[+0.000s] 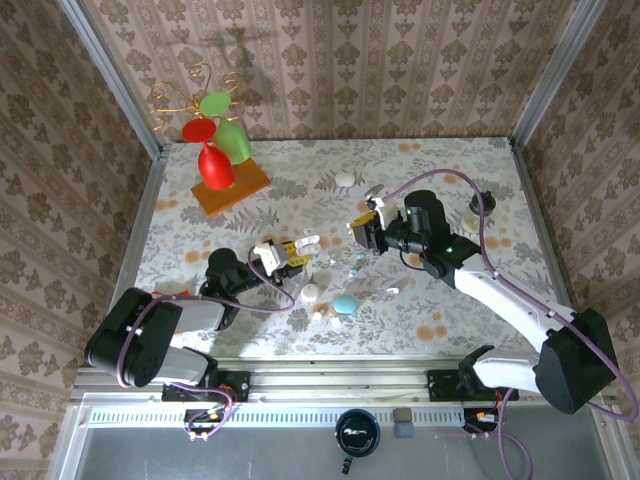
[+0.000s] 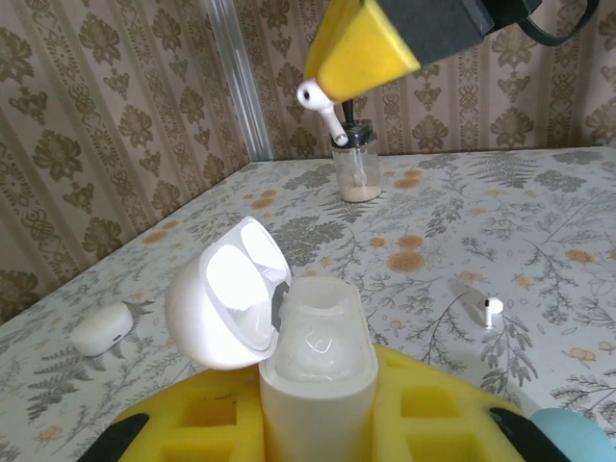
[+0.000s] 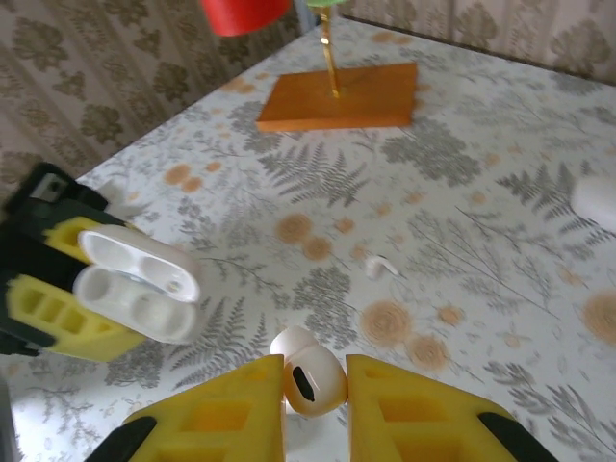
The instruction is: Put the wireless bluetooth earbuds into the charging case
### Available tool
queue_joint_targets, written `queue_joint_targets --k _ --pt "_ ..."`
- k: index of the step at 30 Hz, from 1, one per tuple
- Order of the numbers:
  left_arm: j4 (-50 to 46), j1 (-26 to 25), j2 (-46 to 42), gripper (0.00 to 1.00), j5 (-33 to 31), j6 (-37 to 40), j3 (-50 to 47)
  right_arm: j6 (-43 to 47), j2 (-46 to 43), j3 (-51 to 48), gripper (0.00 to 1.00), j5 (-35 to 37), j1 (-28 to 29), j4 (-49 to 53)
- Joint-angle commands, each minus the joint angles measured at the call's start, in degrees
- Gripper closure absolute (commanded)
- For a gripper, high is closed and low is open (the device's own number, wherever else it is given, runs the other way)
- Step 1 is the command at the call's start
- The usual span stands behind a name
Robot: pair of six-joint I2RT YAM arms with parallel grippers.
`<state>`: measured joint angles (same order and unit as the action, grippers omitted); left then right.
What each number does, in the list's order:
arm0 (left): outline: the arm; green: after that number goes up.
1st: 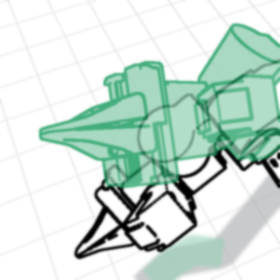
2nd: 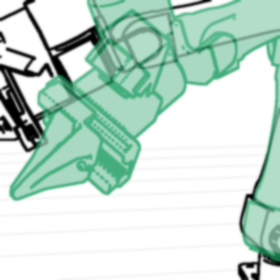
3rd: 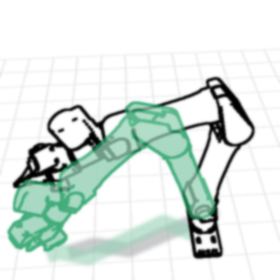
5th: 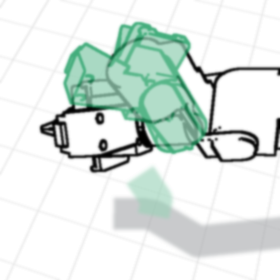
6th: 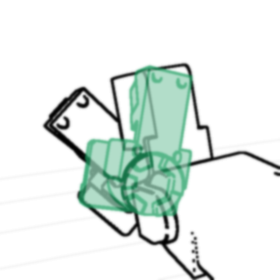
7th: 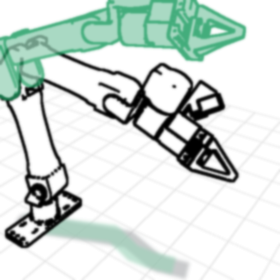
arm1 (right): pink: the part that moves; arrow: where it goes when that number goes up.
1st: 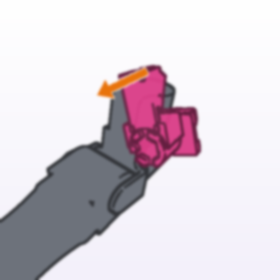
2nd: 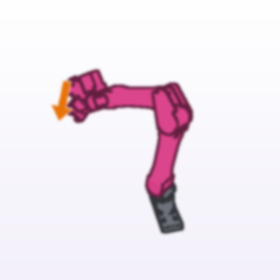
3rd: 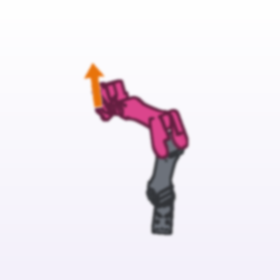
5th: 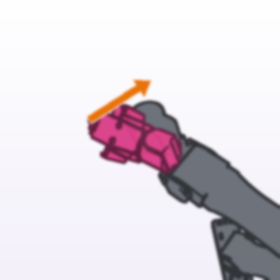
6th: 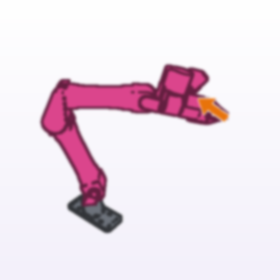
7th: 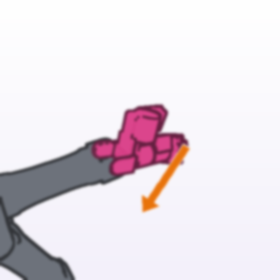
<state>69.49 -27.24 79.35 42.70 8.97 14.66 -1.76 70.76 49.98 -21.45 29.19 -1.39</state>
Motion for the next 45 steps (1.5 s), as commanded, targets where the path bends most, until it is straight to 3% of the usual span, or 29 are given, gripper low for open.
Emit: queue_joint_targets --k 1,13,37,45 --pt "1.88 -0.3 0.37 1.0 2.29 -2.24 1.34 4.19 -0.42 3.32 0.78 -1.93 2.7 -1.64" --pt "3.56 0.25 0.38 1.0 3.78 -8.59 2.75 9.62 5.37 7.42 0.78 -4.71 7.85 -2.07" --pt "3.55 0.7 -0.83 1.0 3.68 -11.66 2.66 12.95 13.58 7.75 0.8 -4.12 8.08 -2.02" --pt "3.45 0.7 -0.98 1.0 3.27 -12.15 2.83 13.96 14.51 8.42 0.79 -8.11 7.91 -0.24"
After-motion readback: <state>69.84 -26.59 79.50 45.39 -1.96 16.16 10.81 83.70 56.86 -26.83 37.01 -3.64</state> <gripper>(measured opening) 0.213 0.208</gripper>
